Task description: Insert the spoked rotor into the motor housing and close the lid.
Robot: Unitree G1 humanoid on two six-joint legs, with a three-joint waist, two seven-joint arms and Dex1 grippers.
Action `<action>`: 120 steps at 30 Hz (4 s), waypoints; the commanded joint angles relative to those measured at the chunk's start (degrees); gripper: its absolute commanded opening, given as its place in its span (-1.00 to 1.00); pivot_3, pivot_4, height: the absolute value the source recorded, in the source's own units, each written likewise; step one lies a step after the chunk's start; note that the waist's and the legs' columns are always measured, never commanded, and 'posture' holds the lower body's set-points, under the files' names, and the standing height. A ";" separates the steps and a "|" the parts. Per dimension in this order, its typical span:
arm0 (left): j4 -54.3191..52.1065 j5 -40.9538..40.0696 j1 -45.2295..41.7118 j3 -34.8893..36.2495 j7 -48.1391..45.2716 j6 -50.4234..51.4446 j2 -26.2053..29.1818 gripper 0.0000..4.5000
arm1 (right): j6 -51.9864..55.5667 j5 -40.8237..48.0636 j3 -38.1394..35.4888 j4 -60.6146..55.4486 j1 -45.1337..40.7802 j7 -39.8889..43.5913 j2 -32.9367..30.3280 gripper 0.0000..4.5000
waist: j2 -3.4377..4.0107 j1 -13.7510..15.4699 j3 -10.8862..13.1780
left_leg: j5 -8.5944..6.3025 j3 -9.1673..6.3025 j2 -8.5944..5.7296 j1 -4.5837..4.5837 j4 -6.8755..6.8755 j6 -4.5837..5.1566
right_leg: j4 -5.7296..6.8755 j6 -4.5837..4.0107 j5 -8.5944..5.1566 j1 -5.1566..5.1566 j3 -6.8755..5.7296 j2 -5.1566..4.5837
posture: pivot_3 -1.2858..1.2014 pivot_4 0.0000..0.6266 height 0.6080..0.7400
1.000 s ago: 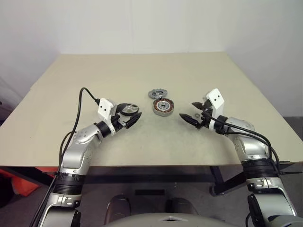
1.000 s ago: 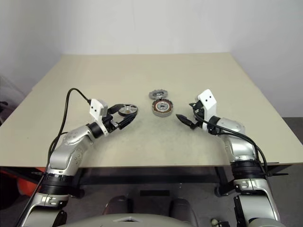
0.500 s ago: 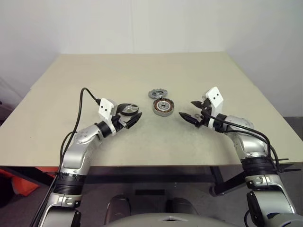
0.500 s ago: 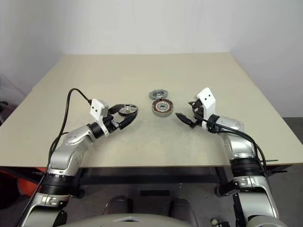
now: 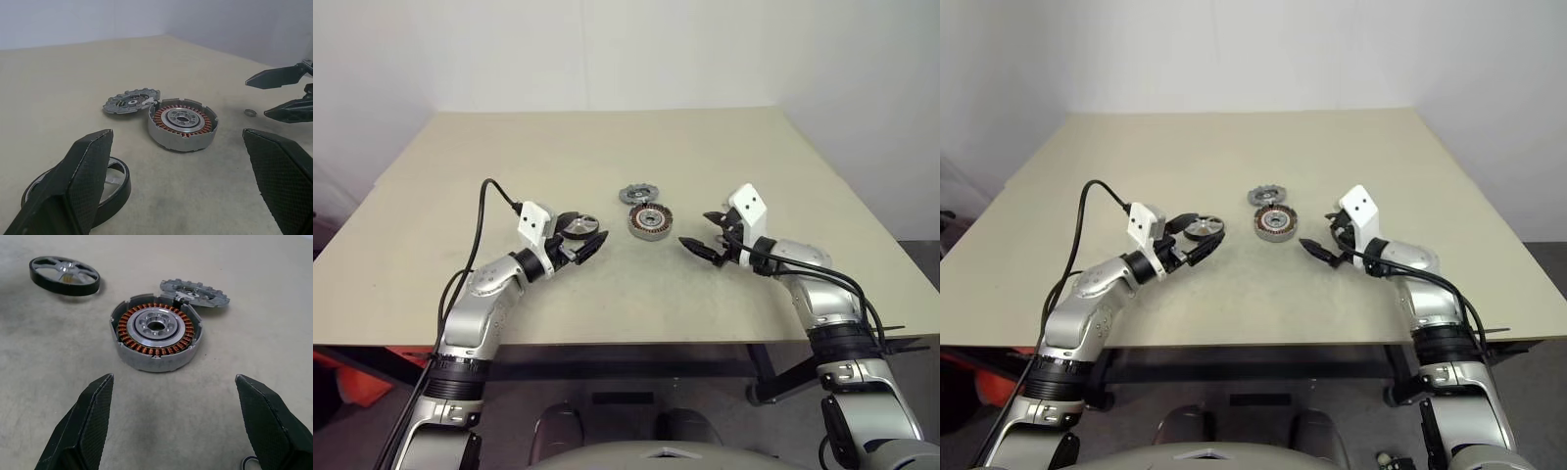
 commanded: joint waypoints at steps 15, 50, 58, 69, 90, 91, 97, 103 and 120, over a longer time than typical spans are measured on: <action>-0.40 1.31 -1.41 0.83 1.80 -1.44 -0.30 0.99 | -27.65 -26.54 23.98 26.01 -28.14 8.44 -1.84 1.00 | 0.00 -0.18 0.05 | -0.06 0.03 0.02 -0.29 0.10 0.10 | 0.03 -0.10 0.05 -0.21 -0.03 0.00 | 0.03 -1.00 1.00; -0.70 1.76 -0.10 0.70 4.32 -2.83 -0.75 1.00 | -40.86 -37.12 27.46 55.05 -40.77 5.17 5.77 -0.99 | 0.18 -0.58 0.34 | -0.14 0.02 0.10 -0.28 0.96 0.20 | 0.85 -0.19 0.09 -0.31 0.06 -0.01 | 0.03 -1.00 1.00; -0.11 1.93 -0.41 0.89 4.31 -3.08 -0.73 1.00 | -40.93 -36.74 26.87 55.15 -40.98 4.82 5.70 -0.99 | 0.19 -0.57 0.35 | -0.15 0.03 0.10 -0.41 0.96 0.24 | 0.83 -0.22 0.09 -0.43 0.09 -0.01 | 0.03 -1.00 1.00; -0.45 2.11 0.40 0.80 4.54 -3.24 -1.02 1.00 | -43.55 -33.62 24.21 50.21 -41.82 10.49 1.79 -0.99 | 0.17 -0.20 0.41 | -0.15 0.05 0.09 -0.71 0.96 0.23 | 0.87 -0.22 0.09 -0.75 0.11 -0.01 | 0.03 -1.00 1.00; -0.14 2.23 0.73 0.39 4.36 -3.41 -1.29 1.00 | -26.92 -18.80 19.99 6.09 -19.21 34.65 -9.33 -0.99 | 0.02 0.17 0.50 | -0.25 0.08 0.12 -1.11 1.27 0.47 | 0.98 -0.29 0.08 -1.10 0.10 -0.01 | 0.03 -1.00 1.00; -0.14 2.25 0.72 0.34 4.35 -3.41 -1.30 1.00 | -26.57 -19.20 20.20 5.99 -18.96 34.23 -9.31 -0.99 | 0.02 0.12 0.50 | -0.25 0.08 0.12 -1.10 1.27 0.47 | 0.98 -0.29 0.08 -1.09 0.10 -0.01 | 0.03 -1.00 1.00; -0.41 2.48 0.74 0.18 4.58 -3.57 -1.40 1.00 | -24.71 -21.40 21.58 8.09 -18.61 31.97 -8.39 -0.91 | 0.01 0.14 0.50 | -0.25 0.08 0.11 -1.10 1.27 0.47 | 0.98 -0.29 0.08 -1.07 0.11 -0.03 | 0.03 -1.00 1.00; -0.62 2.37 1.13 0.77 4.76 -3.58 -1.08 1.00 | -22.68 -17.87 19.48 5.15 -18.95 31.16 -7.43 -0.30 | 0.00 0.09 0.49 | -0.25 0.08 0.11 -1.01 1.27 0.46 | 0.98 -0.29 0.08 -0.98 0.10 -0.02 | 0.03 -1.00 1.00; -0.24 1.79 0.61 -0.80 2.18 -2.40 -1.03 1.00 | 3.78 -5.60 -4.06 1.59 -5.14 1.70 -4.21 -0.30 | -0.04 1.01 0.49 | -0.26 0.07 0.07 -0.34 1.16 0.42 | 0.80 -0.25 0.06 -0.26 0.13 -0.06 | 0.03 -1.00 1.00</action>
